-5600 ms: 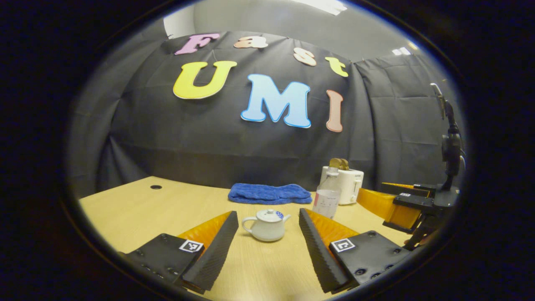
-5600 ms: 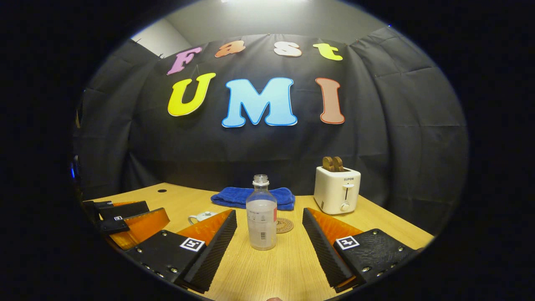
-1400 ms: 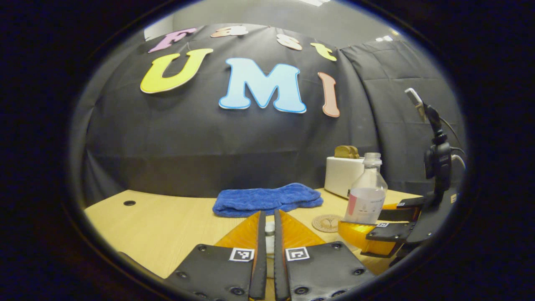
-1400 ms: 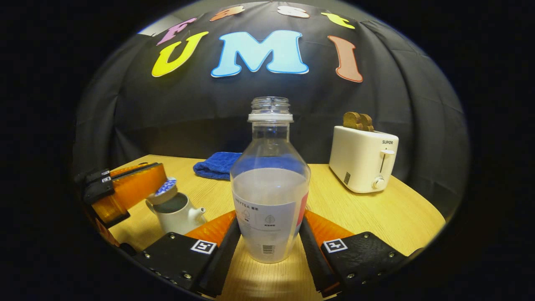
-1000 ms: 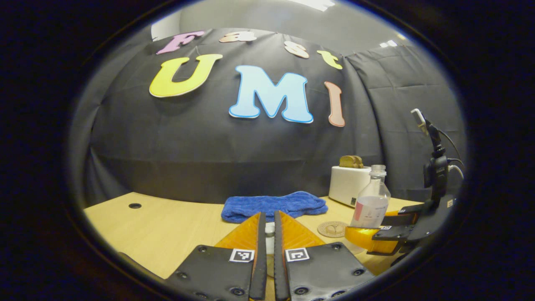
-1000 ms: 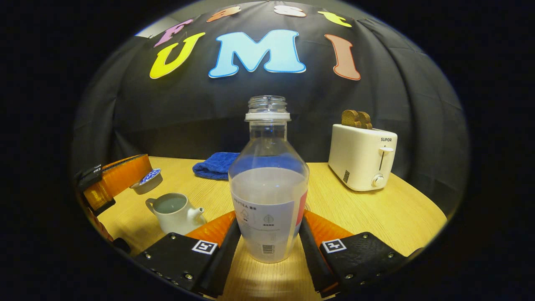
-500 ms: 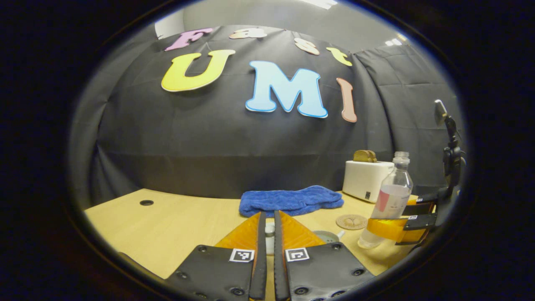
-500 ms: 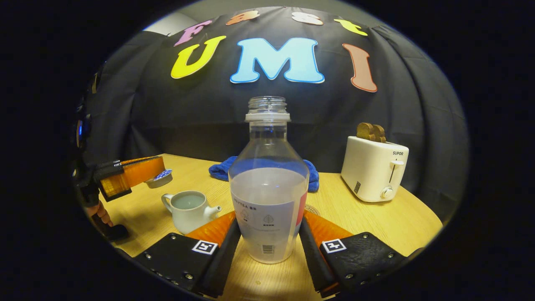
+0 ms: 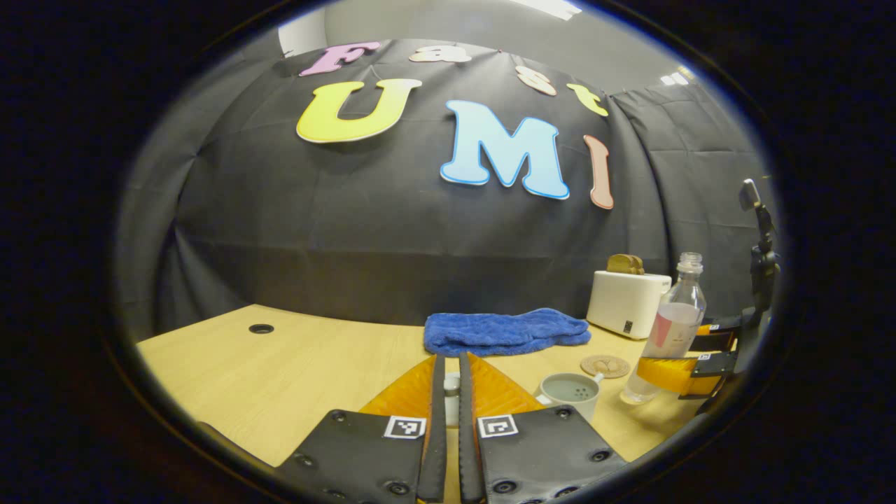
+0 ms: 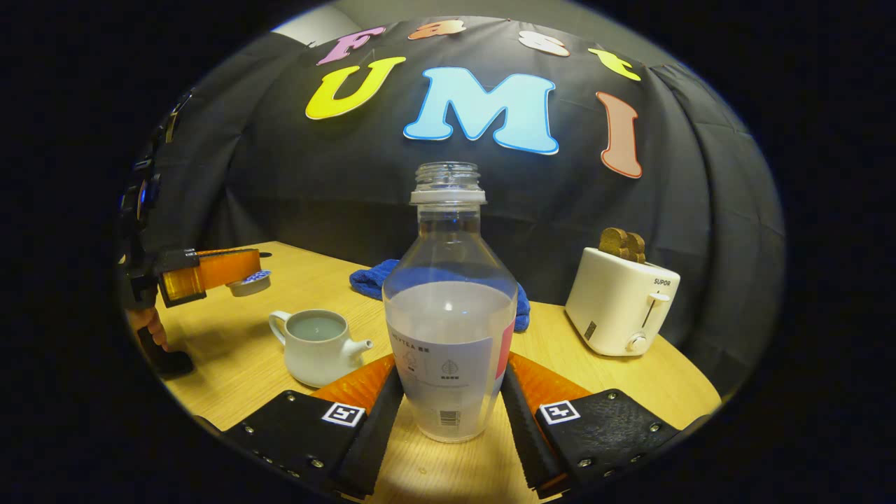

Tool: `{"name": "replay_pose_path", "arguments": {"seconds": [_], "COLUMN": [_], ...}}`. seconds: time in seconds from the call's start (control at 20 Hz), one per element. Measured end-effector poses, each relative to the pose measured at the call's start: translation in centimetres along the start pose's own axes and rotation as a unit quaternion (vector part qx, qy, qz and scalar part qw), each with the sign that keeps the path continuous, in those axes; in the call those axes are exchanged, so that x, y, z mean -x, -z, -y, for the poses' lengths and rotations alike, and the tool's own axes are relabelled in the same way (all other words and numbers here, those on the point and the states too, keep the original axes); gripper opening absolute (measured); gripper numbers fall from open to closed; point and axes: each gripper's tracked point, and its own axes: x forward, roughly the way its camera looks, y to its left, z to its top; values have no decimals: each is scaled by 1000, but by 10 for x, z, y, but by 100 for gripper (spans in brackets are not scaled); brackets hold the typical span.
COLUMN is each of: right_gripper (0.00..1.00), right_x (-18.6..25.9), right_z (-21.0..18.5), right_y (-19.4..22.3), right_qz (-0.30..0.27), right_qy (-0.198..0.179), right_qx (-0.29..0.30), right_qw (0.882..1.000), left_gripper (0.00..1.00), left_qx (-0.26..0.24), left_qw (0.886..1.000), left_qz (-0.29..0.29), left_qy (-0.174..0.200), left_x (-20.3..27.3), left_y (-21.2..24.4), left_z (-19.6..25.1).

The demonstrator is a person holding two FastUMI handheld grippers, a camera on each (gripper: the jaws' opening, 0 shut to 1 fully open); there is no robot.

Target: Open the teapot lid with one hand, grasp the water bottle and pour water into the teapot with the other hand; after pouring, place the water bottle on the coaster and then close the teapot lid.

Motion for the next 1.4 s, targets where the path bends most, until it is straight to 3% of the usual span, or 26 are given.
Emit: {"name": "replay_pose_path", "arguments": {"seconds": [0.05,0.2,0.25,0.35,0.45,0.7,0.75,1.1,1.25,1.3,1.35,1.4], "right_gripper": [76,76,76,76,76,76,76,76,76,76,76,76], "right_x": [0,0,0,0,-2,-9,-11,-16,-19,-20,-19,-18], "right_z": [1,9,11,20,23,19,21,35,35,34,34,35], "right_y": [-1,1,2,3,5,9,12,-8,-14,-15,-19,-24], "right_qz": [0,-8,-10,-16,-28,-51,-56,-65,-67,-68,-66,-61], "right_qy": [7,38,51,88,113,132,133,163,154,152,154,160], "right_qx": [11,60,83,147,205,310,326,466,494,503,517,534], "right_qw": [1000,997,995,985,972,940,934,867,853,848,840,828], "left_gripper": [17,13,17,13,17,13,17,17,10,13,10,17], "left_qx": [0,0,5,21,22,47,55,81,83,84,86,89], "left_qw": [1000,1000,1000,1000,1000,999,998,996,996,996,996,996], "left_qz": [2,-1,1,3,3,7,7,6,5,5,5,4], "left_qy": [0,4,8,17,18,20,20,23,25,27,30,33], "left_x": [-1,-8,-8,-8,-7,-7,-7,-7,-8,-8,-8,-9], "left_y": [0,2,1,0,1,-1,-2,-2,0,-2,-1,-2], "left_z": [-2,-1,2,7,7,1,-1,-6,-5,-6,-5,-5]}}
